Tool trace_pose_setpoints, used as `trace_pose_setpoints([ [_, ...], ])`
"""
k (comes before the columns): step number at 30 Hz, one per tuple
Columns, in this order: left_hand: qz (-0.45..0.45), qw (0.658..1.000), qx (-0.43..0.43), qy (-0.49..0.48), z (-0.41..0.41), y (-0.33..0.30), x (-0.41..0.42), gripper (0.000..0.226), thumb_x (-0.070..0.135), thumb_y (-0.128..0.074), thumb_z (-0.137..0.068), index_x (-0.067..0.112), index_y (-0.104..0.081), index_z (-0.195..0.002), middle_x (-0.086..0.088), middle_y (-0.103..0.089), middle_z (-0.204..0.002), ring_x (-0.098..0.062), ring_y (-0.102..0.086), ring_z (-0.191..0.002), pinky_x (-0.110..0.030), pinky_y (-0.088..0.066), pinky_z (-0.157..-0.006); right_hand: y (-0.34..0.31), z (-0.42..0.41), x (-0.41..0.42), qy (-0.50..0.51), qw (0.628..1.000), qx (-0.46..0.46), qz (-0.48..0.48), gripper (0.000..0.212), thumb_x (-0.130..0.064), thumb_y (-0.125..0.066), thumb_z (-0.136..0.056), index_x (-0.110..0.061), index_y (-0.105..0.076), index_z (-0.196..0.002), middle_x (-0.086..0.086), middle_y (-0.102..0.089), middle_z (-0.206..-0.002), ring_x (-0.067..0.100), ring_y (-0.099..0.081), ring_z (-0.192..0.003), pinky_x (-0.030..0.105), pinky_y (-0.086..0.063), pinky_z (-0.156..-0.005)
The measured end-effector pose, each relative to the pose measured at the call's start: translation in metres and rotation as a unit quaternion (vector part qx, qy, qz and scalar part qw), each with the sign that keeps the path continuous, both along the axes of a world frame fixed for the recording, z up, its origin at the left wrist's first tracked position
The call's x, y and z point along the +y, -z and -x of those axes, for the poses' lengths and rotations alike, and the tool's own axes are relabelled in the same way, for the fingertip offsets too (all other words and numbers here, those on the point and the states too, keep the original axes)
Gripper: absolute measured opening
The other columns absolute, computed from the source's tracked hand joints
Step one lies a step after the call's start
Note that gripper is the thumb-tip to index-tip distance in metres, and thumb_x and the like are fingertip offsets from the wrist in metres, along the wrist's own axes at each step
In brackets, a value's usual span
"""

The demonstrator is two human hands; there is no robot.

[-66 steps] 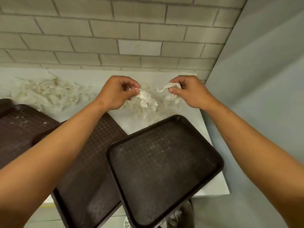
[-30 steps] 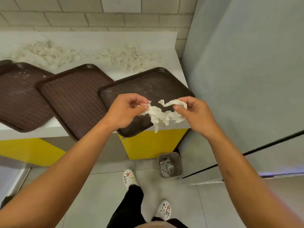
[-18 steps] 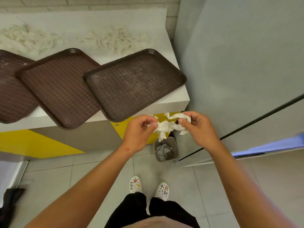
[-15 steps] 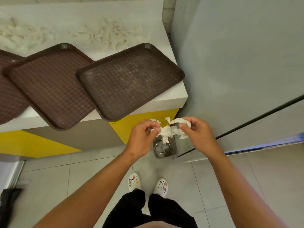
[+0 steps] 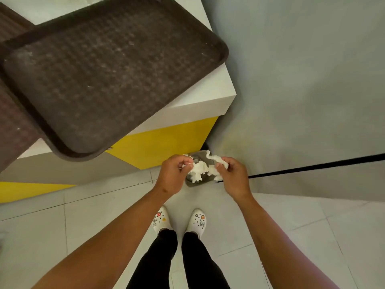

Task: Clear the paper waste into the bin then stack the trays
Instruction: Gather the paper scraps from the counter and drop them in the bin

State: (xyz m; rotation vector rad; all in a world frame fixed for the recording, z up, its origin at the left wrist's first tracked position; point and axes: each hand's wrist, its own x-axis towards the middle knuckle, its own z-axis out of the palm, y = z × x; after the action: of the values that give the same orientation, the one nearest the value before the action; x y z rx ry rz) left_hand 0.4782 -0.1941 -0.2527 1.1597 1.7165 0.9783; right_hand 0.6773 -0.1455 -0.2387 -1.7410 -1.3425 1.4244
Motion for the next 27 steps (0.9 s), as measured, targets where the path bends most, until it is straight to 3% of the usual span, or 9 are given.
trace_pose_setpoints([
  [4,0.009,1.000,0.010,0.012,-0.004,0.066,0.018,0.008,-0.003,-0.070,-0.086,0.004,-0.074,-0.087,0.013,-0.066,-0.082,0.008,-0.061,-0.076,-0.009,-0.045,-0.068,0.069,-0.001,0.011,0.008,1.000,-0.012,0.016,0.010,-0.016,-0.069,-0.094,-0.020,-0.074,-0.102,0.001,-0.075,-0.092,0.017,-0.069,-0.084,0.035,-0.058,-0.077],
  [8,0.003,0.999,0.029,0.043,-0.008,0.132,0.031,0.007,-0.005,-0.072,-0.084,0.002,-0.074,-0.086,0.004,-0.065,-0.083,0.010,-0.061,-0.078,-0.007,-0.044,-0.067,0.128,0.000,0.023,0.004,0.999,-0.038,0.017,0.005,-0.017,-0.070,-0.093,-0.021,-0.071,-0.094,0.006,-0.073,-0.088,0.016,-0.067,-0.078,0.023,-0.054,-0.069],
  [13,0.035,0.998,0.020,0.057,-0.014,0.199,0.050,0.014,-0.006,-0.072,-0.083,0.007,-0.072,-0.081,-0.003,-0.070,-0.082,-0.009,-0.064,-0.074,-0.019,-0.047,-0.067,0.199,0.001,0.034,0.017,0.997,-0.049,0.052,0.004,-0.012,-0.073,-0.088,-0.011,-0.074,-0.092,0.013,-0.073,-0.087,0.028,-0.069,-0.080,0.039,-0.058,-0.071],
  [17,0.054,0.996,0.031,0.069,-0.018,0.230,0.062,0.012,-0.001,-0.071,-0.088,0.011,-0.070,-0.088,-0.002,-0.070,-0.088,-0.019,-0.067,-0.077,-0.021,-0.053,-0.065,0.238,0.004,0.047,0.018,0.996,-0.066,0.061,0.015,-0.017,-0.073,-0.087,-0.009,-0.075,-0.100,0.008,-0.073,-0.087,0.022,-0.067,-0.078,0.028,-0.055,-0.066],
  [20,0.083,0.994,0.015,0.067,-0.015,0.241,0.065,0.019,0.003,-0.071,-0.089,0.018,-0.068,-0.100,-0.001,-0.070,-0.103,-0.015,-0.069,-0.087,-0.023,-0.056,-0.077,0.259,0.004,0.054,-0.022,0.994,-0.050,0.092,0.036,-0.024,-0.075,-0.086,-0.014,-0.070,-0.120,0.002,-0.073,-0.107,0.018,-0.069,-0.094,0.033,-0.057,-0.081],
  [23,0.098,0.994,-0.001,0.053,-0.011,0.239,0.060,0.019,0.001,-0.069,-0.089,0.005,-0.069,-0.108,-0.002,-0.069,-0.105,-0.009,-0.067,-0.087,-0.011,-0.052,-0.077,0.257,0.002,0.056,-0.078,0.988,-0.096,0.091,0.040,-0.025,-0.071,-0.091,-0.012,-0.064,-0.128,-0.006,-0.064,-0.118,0.015,-0.062,-0.108,0.031,-0.051,-0.089],
  [25,0.101,0.994,-0.003,0.044,-0.008,0.230,0.054,0.018,0.001,-0.070,-0.089,0.002,-0.069,-0.107,-0.003,-0.069,-0.101,-0.005,-0.067,-0.085,-0.010,-0.051,-0.075,0.247,0.000,0.053,-0.089,0.986,-0.109,0.087,0.032,-0.034,-0.066,-0.090,-0.013,-0.065,-0.114,-0.006,-0.064,-0.109,0.016,-0.060,-0.100,0.032,-0.049,-0.083],
  [27,0.101,0.994,-0.003,0.051,-0.006,0.213,0.047,0.018,0.005,-0.070,-0.090,0.003,-0.069,-0.107,-0.003,-0.068,-0.098,0.004,-0.066,-0.080,-0.008,-0.050,-0.073,0.235,-0.004,0.050,-0.101,0.983,-0.110,0.107,0.022,-0.048,-0.060,-0.081,-0.029,-0.058,-0.091,-0.011,-0.061,-0.095,0.010,-0.057,-0.087,0.032,-0.047,-0.080],
])
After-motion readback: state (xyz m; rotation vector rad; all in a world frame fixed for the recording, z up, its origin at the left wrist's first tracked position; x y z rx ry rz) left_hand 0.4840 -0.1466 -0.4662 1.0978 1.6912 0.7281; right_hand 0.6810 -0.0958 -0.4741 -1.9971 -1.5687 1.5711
